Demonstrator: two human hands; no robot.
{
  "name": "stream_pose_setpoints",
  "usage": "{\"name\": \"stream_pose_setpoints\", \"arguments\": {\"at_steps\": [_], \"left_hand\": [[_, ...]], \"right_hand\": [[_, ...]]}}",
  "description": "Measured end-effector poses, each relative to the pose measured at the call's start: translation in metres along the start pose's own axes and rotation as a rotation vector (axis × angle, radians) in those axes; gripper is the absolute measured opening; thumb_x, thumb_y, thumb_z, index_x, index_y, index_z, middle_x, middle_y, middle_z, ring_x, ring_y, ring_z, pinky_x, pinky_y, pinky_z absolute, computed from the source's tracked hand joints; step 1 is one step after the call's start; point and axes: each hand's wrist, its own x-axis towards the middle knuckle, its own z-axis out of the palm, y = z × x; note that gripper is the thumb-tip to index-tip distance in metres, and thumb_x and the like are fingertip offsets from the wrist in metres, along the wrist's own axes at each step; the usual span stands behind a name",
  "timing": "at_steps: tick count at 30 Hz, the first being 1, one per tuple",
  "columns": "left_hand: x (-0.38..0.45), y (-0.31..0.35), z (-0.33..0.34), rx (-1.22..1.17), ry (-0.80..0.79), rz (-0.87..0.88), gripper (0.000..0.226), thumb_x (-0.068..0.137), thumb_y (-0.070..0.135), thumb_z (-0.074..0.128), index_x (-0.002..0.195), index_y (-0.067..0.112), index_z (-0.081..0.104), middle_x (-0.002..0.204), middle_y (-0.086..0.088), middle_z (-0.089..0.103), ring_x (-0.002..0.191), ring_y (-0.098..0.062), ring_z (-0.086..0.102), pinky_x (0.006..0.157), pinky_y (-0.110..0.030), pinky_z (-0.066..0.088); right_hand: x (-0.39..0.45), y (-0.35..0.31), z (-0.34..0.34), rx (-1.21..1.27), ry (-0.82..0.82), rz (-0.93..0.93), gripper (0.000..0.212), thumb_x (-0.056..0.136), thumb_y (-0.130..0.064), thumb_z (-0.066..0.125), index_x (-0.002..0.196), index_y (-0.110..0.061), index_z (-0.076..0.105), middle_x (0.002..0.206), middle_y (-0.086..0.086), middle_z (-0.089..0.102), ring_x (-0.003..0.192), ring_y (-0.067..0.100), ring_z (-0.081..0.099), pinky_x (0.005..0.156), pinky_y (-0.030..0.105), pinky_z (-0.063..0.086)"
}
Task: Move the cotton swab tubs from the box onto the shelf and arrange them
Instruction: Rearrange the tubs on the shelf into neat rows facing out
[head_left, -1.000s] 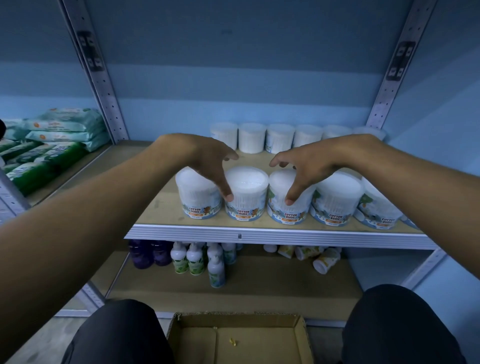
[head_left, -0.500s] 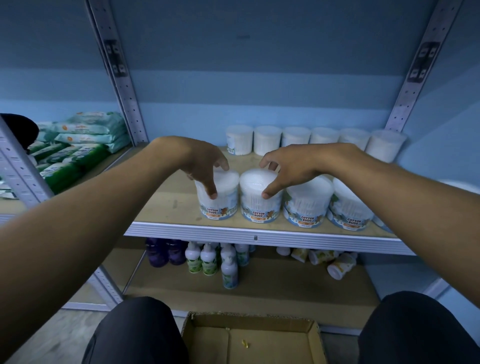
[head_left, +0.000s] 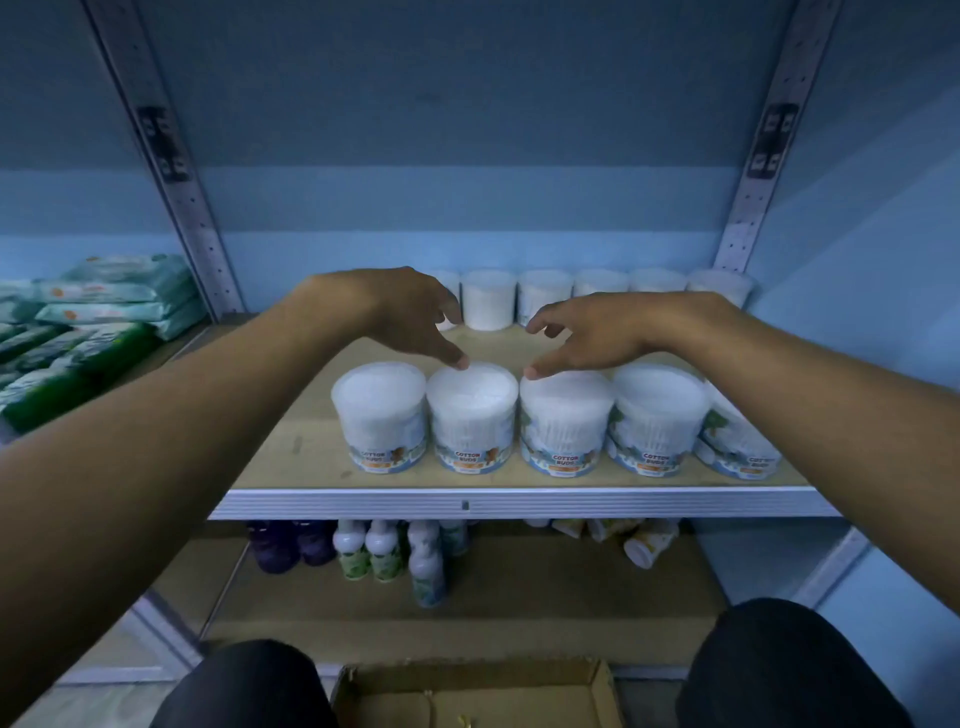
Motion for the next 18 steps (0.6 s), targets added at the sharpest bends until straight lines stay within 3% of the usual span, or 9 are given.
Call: {"name": "stream_pose_setpoints", "arguments": {"at_steps": [4,11,18], "left_hand": [[0.036,0.033,-0.01,-0.042,0.042,0.066,0.062,0.081,0.068,0.062,0.133,0.036,0.052,0.136,0.014,0.054,0.124,-0.014,0.048,0.104,-0.038,0.042],[0.105,0.092,-0.019,-0.111,0.05,0.142,0.058,0.081,0.065,0.063,0.133,0.041,0.05,0.134,0.019,0.052,0.12,-0.013,0.052,0.091,-0.031,0.042],[0.193,0.132,-0.013,-0.104,0.061,0.217,0.062,0.082,0.059,0.067,0.136,0.036,0.05,0.138,0.014,0.054,0.125,-0.015,0.051,0.104,-0.035,0.042]], "right_hand": [[-0.012,0.048,-0.006,-0.007,0.025,0.05,0.069,0.091,-0.066,0.053,0.149,-0.031,0.04,0.151,-0.004,0.045,0.135,0.019,0.045,0.109,0.029,0.035],[-0.015,0.142,-0.002,0.008,0.053,0.227,0.061,0.094,-0.061,0.051,0.148,-0.034,0.039,0.154,-0.003,0.041,0.137,0.02,0.042,0.112,0.032,0.034],[0.008,0.209,-0.002,-0.017,0.017,0.371,0.065,0.095,-0.058,0.053,0.15,-0.03,0.036,0.154,-0.003,0.04,0.138,0.02,0.04,0.11,0.031,0.034]]}}
